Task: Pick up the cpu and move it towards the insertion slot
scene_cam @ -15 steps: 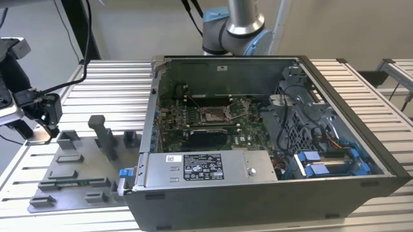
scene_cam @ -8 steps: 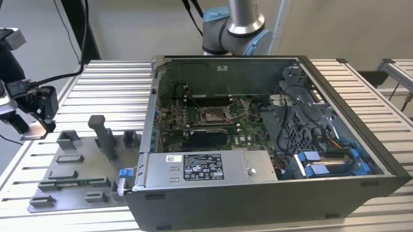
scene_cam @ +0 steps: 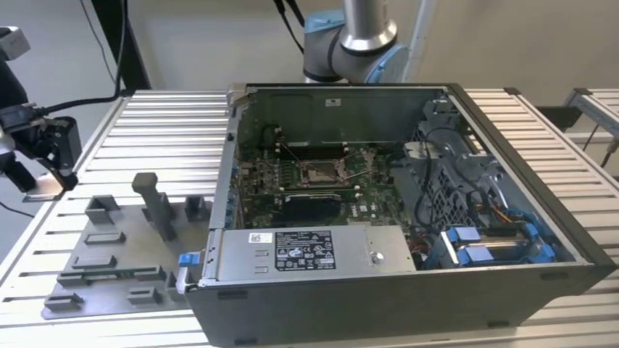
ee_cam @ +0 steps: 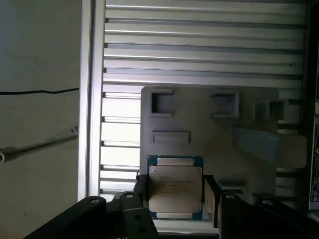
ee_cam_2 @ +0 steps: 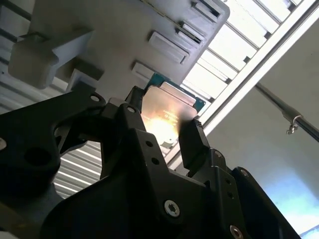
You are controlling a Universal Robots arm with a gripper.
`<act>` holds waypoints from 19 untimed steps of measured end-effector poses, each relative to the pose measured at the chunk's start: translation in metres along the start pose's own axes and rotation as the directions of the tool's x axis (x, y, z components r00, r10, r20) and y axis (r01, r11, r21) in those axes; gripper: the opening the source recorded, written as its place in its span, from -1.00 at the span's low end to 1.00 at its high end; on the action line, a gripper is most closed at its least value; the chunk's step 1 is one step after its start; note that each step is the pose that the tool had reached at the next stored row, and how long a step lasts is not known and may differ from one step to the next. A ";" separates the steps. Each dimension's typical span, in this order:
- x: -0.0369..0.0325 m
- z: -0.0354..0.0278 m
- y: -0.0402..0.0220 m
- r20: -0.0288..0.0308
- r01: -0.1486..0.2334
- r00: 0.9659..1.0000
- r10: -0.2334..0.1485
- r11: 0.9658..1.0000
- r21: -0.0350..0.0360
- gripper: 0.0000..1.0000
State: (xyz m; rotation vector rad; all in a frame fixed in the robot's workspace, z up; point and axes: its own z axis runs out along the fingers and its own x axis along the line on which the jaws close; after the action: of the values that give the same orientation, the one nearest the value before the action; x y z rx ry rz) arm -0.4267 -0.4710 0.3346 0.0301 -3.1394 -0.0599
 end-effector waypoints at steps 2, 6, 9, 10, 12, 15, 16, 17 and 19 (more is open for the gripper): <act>0.0000 -0.0038 0.0001 0.000 0.000 1.000 0.000 1.000 0.000 -1.00; 0.0000 -0.0099 0.0004 0.000 0.000 1.000 0.000 1.000 0.000 -1.00; 0.0000 -0.0158 0.0006 0.000 0.000 1.000 0.000 1.000 0.000 -1.00; 0.0000 -0.0174 0.0007 0.000 0.000 1.000 0.000 1.000 0.000 -1.00; 0.0000 -0.0203 0.0008 0.000 0.000 1.000 0.000 1.000 0.000 -1.00; 0.0000 -0.0249 0.0009 0.000 0.000 1.000 0.000 1.000 0.000 -1.00; 0.0000 -0.0267 0.0010 0.000 0.000 1.000 0.000 1.000 0.000 -1.00; 0.0000 -0.0290 0.0011 0.000 0.000 1.000 0.000 1.000 0.000 -1.00; 0.0000 -0.0347 0.0013 0.000 0.000 1.000 0.000 1.000 0.000 -1.00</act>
State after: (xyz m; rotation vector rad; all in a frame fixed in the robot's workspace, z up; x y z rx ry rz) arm -0.4267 -0.4710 0.3693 0.0300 -3.1393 -0.0598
